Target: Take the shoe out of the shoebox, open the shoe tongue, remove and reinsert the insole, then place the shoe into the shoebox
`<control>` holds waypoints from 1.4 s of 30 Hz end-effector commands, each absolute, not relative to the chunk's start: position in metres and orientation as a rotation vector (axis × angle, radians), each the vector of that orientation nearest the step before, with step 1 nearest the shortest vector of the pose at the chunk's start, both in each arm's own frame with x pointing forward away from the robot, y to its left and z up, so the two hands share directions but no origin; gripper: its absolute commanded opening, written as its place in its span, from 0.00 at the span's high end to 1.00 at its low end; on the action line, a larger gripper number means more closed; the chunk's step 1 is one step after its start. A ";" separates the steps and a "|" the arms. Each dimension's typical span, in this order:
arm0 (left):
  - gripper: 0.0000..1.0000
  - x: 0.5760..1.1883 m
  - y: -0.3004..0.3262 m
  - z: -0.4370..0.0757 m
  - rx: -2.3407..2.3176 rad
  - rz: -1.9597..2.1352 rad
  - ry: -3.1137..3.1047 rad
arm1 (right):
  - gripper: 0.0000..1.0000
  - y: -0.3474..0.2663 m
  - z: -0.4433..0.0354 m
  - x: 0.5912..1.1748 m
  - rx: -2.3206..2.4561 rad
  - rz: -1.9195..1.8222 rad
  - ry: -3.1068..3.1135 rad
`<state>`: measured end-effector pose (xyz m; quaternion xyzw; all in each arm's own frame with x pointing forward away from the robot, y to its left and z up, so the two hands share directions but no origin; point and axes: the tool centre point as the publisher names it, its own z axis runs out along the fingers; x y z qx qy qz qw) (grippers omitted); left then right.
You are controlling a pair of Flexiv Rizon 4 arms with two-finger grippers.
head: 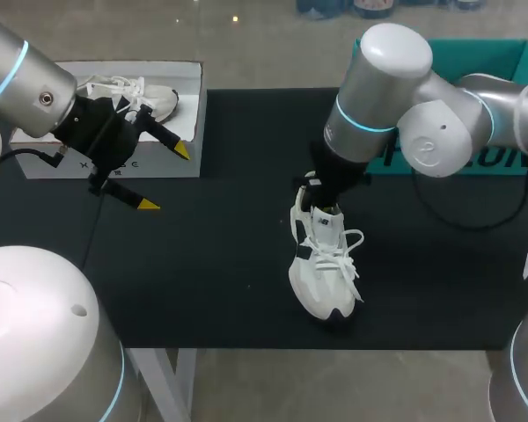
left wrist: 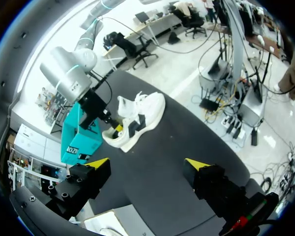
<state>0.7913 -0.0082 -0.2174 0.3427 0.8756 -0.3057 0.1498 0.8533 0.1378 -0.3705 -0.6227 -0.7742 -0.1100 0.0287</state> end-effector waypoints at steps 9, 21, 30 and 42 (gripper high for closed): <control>0.00 0.791 -0.008 -0.217 0.985 -0.872 2.519 | 1.00 0.135 -0.335 0.830 -2.013 -0.230 -2.330; 0.00 0.791 -0.008 -0.217 0.985 -0.872 2.519 | 1.00 0.142 -0.355 0.825 -2.049 -0.193 -2.259; 0.00 0.791 -0.008 -0.217 0.985 -0.872 2.519 | 1.00 0.140 -0.376 0.832 -2.061 -0.160 -2.220; 0.00 0.791 -0.008 -0.217 0.985 -0.872 2.519 | 0.35 0.144 -0.380 0.829 -2.047 -0.160 -2.218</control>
